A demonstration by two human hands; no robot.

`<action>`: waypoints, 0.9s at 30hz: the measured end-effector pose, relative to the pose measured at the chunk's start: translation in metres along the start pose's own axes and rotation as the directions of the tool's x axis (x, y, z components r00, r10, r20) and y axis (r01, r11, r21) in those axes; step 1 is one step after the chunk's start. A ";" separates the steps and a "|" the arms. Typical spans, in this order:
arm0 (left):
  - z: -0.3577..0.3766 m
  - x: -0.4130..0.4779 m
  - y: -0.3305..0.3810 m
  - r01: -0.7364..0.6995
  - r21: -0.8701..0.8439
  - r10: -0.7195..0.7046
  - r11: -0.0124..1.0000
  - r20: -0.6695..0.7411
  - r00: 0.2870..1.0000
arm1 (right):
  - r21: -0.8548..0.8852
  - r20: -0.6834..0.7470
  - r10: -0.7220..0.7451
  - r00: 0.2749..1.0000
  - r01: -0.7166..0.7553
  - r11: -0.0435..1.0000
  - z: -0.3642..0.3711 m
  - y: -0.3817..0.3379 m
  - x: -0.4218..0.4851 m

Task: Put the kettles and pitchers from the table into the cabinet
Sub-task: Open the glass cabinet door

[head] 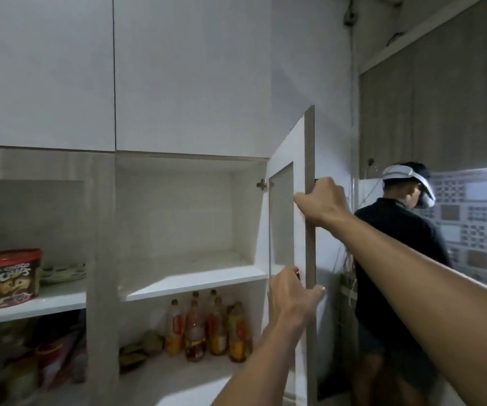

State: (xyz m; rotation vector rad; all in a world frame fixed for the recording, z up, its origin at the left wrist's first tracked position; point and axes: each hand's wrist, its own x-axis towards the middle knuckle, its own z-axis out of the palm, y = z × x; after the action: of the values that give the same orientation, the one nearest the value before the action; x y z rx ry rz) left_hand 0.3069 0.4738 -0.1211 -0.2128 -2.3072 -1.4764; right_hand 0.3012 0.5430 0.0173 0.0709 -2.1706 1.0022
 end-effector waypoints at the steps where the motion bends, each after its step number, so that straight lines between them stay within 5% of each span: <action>1: 0.016 -0.003 0.007 -0.007 -0.021 0.007 1.000 0.005 1.000 | -0.023 0.003 0.019 1.000 -0.019 1.000 -0.011 0.016 0.000; 17: 0.283 0.052 0.078 -0.012 0.092 0.010 0.996 0.021 1.000 | -0.042 -0.108 0.240 0.965 -0.246 0.968 -0.132 0.251 0.118; 27: 0.331 0.078 0.080 -0.048 0.135 0.050 0.990 -0.012 0.999 | -0.007 -0.076 0.244 0.967 -0.246 0.969 -0.145 0.297 0.153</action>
State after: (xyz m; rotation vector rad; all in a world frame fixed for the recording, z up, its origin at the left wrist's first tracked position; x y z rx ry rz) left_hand 0.1819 0.7993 -0.1440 -0.2182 -2.3611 -1.2880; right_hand 0.1773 0.8843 -0.0125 -0.2449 -2.1546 1.1054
